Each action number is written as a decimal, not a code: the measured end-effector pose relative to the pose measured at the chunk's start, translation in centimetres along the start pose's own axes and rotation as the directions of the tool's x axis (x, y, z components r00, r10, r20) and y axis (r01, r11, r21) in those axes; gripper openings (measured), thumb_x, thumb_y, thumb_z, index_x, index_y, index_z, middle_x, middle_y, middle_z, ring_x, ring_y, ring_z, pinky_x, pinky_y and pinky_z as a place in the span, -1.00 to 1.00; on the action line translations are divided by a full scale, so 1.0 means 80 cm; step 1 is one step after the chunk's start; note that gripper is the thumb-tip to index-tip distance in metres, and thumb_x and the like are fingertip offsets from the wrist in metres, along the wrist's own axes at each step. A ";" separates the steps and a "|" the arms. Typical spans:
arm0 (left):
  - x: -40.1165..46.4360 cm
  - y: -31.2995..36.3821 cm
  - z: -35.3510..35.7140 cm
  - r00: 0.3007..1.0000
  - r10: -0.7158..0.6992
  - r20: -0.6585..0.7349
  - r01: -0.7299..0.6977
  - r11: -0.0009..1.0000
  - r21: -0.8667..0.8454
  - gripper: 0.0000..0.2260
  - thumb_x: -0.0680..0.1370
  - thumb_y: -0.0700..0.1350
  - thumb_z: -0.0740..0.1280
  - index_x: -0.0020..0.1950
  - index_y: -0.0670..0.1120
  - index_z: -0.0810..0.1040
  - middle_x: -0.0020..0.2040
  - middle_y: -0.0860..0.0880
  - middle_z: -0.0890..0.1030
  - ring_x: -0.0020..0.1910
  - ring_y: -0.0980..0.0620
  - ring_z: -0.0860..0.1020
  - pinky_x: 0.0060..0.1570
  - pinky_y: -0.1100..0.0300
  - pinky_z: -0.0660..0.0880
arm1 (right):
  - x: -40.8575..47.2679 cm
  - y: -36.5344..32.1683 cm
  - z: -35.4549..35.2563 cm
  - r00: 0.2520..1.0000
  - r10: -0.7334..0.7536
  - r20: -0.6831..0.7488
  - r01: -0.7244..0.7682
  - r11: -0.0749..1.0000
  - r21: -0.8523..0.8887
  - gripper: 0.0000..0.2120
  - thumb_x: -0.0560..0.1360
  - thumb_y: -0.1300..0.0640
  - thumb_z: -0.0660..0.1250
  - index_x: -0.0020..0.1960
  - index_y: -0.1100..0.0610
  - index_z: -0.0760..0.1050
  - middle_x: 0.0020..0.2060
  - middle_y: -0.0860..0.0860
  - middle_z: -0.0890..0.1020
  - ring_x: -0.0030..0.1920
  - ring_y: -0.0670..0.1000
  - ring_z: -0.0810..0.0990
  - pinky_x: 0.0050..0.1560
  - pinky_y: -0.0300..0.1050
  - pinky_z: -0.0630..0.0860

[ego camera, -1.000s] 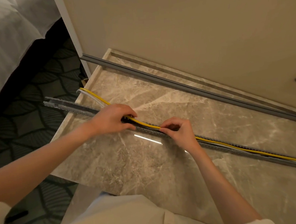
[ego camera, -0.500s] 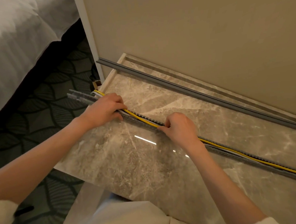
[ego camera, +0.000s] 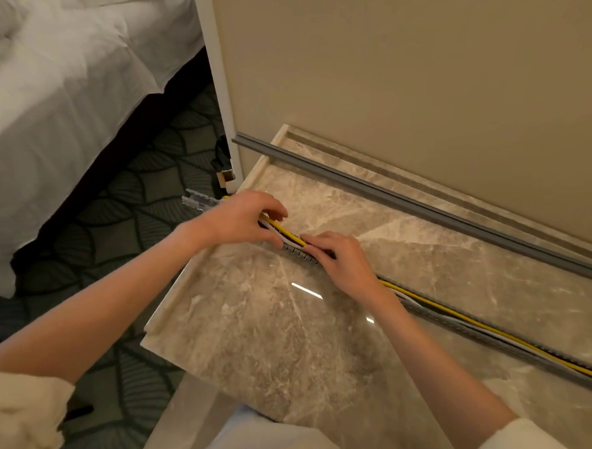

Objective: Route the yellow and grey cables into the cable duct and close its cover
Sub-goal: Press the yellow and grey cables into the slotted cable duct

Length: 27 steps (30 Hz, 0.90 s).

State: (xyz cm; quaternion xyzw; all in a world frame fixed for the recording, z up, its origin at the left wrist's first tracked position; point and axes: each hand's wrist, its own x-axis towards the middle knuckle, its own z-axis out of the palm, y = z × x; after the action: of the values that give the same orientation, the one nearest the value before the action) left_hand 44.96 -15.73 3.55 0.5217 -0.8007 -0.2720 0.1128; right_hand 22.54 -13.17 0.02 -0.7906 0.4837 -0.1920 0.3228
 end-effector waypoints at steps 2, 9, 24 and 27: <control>0.004 -0.017 -0.022 0.999 -0.032 -0.008 0.032 0.999 0.026 -0.64 0.43 0.13 0.39 0.11 -0.06 0.59 0.02 0.04 0.62 -0.04 0.13 0.56 0.02 0.23 0.50 | -0.001 0.005 0.005 0.999 0.024 -0.029 -0.023 0.998 0.056 -0.75 0.52 0.12 0.35 0.19 0.08 0.59 -0.06 0.03 0.68 -0.07 -0.01 0.61 -0.02 -0.11 0.54; 0.016 -0.094 -0.061 0.918 -0.397 0.012 0.397 0.917 -0.034 -0.61 0.63 0.07 0.06 -0.05 -0.17 0.56 -0.08 -0.13 0.63 -0.12 -0.02 0.57 0.03 0.05 0.47 | 0.012 0.010 0.013 0.988 0.149 -0.049 -0.139 0.976 0.167 -0.78 0.46 0.15 0.43 0.10 0.07 0.64 -0.21 -0.08 0.64 -0.20 -0.11 0.57 -0.14 -0.21 0.50; 0.022 -0.132 -0.053 0.782 -0.490 0.386 0.607 0.739 -0.292 -0.54 0.60 0.12 0.10 -0.01 -0.23 0.57 -0.07 -0.14 0.63 -0.08 -0.07 0.58 0.24 0.00 0.36 | 0.025 0.012 0.014 0.984 0.160 0.079 -0.173 0.967 0.188 -0.70 0.49 0.20 0.37 -0.24 -0.15 0.38 -0.20 -0.16 0.58 -0.16 -0.10 0.57 -0.08 -0.11 0.55; 0.024 -0.133 -0.052 0.778 -0.501 0.379 0.612 0.742 -0.273 -0.51 0.60 0.11 0.09 0.03 -0.31 0.55 -0.05 -0.27 0.58 -0.07 -0.17 0.53 0.25 -0.04 0.37 | 0.024 0.011 0.012 0.986 0.144 0.089 -0.158 0.971 0.182 -0.73 0.51 0.19 0.36 -0.22 -0.13 0.38 -0.20 -0.15 0.58 -0.14 -0.05 0.58 -0.05 -0.01 0.57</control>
State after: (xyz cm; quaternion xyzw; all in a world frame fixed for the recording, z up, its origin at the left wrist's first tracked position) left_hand 54.35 -22.04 0.90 0.6623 -0.5444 -0.5147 0.0098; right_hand 23.43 -14.85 -1.32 -0.7241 0.5096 -0.1817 0.4276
